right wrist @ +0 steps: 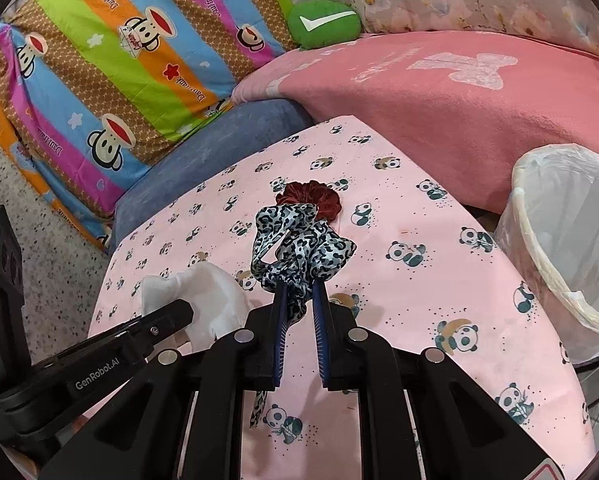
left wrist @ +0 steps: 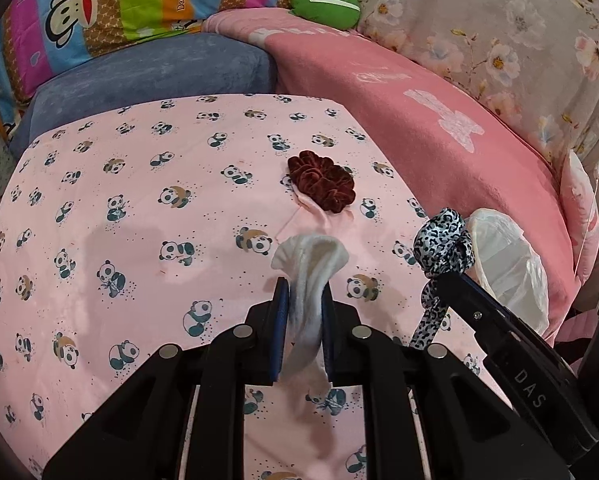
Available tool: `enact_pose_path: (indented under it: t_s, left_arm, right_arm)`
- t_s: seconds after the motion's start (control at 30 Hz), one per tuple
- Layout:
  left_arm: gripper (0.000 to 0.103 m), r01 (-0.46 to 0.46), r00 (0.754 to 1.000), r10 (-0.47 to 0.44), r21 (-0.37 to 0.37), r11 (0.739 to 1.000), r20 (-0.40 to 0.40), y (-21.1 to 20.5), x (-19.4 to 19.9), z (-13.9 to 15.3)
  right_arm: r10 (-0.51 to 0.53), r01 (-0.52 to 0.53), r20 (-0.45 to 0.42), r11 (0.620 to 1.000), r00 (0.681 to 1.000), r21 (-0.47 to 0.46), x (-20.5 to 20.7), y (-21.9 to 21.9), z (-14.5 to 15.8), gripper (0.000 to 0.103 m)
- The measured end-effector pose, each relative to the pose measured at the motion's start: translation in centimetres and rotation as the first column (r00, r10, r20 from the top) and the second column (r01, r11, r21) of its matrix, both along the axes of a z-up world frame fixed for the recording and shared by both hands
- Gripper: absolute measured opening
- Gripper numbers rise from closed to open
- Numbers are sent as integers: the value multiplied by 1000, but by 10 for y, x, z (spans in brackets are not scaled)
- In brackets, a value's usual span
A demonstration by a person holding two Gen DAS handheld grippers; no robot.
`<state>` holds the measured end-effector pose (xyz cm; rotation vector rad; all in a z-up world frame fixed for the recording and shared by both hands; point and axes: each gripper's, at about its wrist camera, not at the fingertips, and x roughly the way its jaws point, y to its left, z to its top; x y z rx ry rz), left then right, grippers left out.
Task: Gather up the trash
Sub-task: 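Carry glove and scrunchie over the trash bin and open both tools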
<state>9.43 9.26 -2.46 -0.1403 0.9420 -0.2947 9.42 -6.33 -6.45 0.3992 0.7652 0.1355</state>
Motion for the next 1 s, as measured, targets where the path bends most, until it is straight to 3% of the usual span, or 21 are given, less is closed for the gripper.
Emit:
enact_pose_path:
  t_s: [0.47, 1.0]
  left_arm:
    - [15, 103, 992, -107, 61, 993, 70, -62, -26, 26]
    - [15, 230, 964, -244, 122, 966, 109, -142, -38, 42]
  right_arm:
    - [-98, 94, 62, 994, 993, 60, -37, -64, 24, 14]
    - [-225, 215, 77, 969, 971, 121, -70, -133, 26, 14]
